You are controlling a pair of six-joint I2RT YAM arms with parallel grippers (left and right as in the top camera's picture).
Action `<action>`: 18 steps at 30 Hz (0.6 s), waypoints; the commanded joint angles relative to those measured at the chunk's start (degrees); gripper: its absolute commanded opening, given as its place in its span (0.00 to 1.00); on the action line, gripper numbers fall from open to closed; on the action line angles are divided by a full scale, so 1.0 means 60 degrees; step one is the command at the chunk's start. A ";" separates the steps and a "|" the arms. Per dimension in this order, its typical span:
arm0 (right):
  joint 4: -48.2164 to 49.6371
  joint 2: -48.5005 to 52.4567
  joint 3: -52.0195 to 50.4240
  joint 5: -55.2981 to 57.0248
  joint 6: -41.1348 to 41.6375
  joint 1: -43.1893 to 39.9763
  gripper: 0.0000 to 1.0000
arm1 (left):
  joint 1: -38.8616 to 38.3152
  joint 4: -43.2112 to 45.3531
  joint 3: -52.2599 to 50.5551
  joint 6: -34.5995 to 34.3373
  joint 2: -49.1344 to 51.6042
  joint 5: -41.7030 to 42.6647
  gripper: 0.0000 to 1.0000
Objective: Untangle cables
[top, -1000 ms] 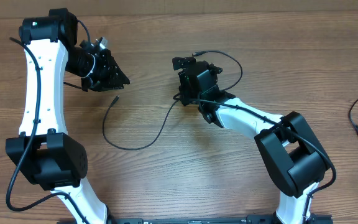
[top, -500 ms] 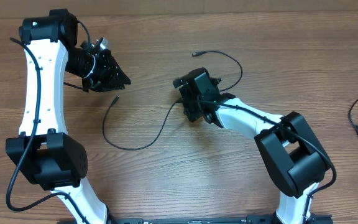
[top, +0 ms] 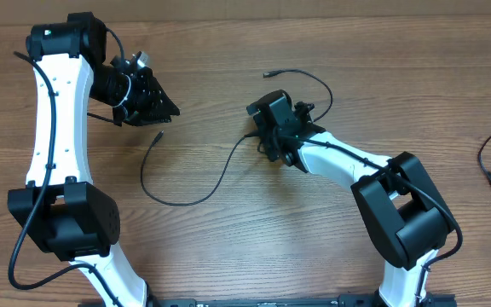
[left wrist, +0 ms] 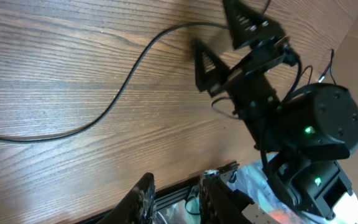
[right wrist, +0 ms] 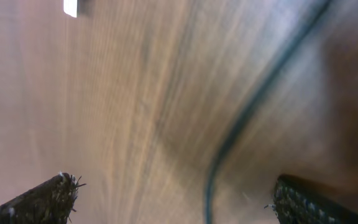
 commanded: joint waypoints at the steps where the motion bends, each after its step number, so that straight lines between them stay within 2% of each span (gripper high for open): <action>1: 0.0623 0.0521 -0.0029 0.0211 -0.0499 -0.0222 1.00 | -0.0069 0.0007 -0.0033 0.0222 -0.0047 0.0182 0.25; 6: 0.2189 0.1581 -0.0029 -0.0550 -0.0503 -0.0357 0.99 | -0.0069 0.0080 -0.0033 0.0219 -0.0047 0.0182 0.25; 8: 0.2736 0.1912 -0.0029 -0.0696 -0.0503 -0.0375 0.89 | -0.0069 0.0080 -0.0033 0.0219 -0.0047 0.0182 0.25; 9: 0.3140 0.2109 -0.0029 -0.0798 -0.0506 -0.0382 0.71 | -0.0069 0.0084 -0.0033 0.0219 -0.0047 0.0182 0.25; 10: 0.3504 0.2244 -0.0029 -0.0885 -0.0546 -0.0401 0.39 | -0.0069 0.0087 -0.0033 0.0219 -0.0047 0.0182 0.25; 12: 0.4295 0.2437 -0.0029 -0.1045 -0.0914 -0.0433 0.04 | -0.0069 0.0095 -0.0033 0.0219 -0.0047 0.0178 0.25; 15: 0.5235 0.2437 -0.0007 -0.0973 -0.1647 -0.0499 0.04 | -0.0069 0.0160 -0.0033 0.0215 -0.0047 0.0182 0.25; 18: 0.6987 0.2433 0.0000 -0.1730 -0.2896 -0.0670 0.04 | -0.0069 0.0193 -0.0033 0.0215 -0.0047 0.0182 0.26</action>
